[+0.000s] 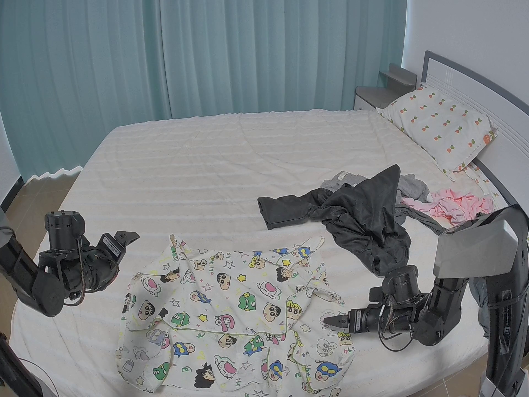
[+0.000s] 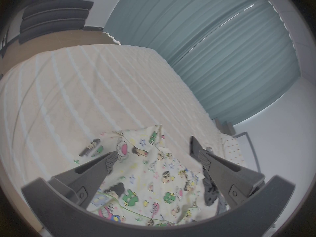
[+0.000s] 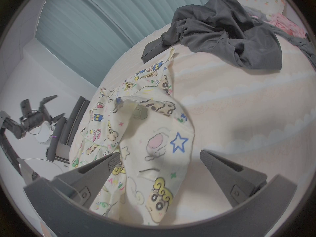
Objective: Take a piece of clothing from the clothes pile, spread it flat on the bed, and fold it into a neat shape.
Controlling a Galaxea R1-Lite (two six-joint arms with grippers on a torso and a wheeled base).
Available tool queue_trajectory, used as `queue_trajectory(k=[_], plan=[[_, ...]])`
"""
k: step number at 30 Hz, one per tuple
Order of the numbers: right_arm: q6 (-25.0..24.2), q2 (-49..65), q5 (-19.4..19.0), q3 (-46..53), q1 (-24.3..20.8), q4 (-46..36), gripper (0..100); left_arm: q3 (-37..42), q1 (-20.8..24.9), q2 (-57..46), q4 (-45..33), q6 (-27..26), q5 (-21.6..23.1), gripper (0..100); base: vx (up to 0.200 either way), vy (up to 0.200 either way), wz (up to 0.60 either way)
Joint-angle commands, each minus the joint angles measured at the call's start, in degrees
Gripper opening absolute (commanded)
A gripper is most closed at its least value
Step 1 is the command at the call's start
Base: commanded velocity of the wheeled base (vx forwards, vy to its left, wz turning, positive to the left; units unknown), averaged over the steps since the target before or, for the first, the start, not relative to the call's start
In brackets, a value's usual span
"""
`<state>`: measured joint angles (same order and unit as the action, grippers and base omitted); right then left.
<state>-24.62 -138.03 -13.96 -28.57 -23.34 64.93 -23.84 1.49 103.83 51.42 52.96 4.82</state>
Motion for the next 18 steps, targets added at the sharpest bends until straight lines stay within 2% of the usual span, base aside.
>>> queue_trajectory(k=[1, 12, 13, 18], plan=[[-0.1, -1.4, 1.0, -0.3, -2.0, 0.1, 100, 4.8, 2.6, -2.0, 4.2, 1.0, 0.0, 100, 0.000, 0.000, 0.00], [-0.2, -2.2, 1.1, -1.4, -3.7, -0.2, 100, 6.3, 2.9, -1.7, 5.6, 1.1, -0.1, 100, 0.000, 0.000, 0.00], [-0.2, -2.2, 1.1, -1.4, -3.9, -0.2, 0, 6.3, 3.1, -1.7, 5.6, 1.1, -0.1, 100, 0.000, 0.000, 0.00], [-0.4, -2.2, 1.1, -1.3, -3.9, 0.4, 0, 6.3, 3.3, -1.7, 5.6, 1.6, -0.2, 100, 0.000, 0.000, 0.00]])
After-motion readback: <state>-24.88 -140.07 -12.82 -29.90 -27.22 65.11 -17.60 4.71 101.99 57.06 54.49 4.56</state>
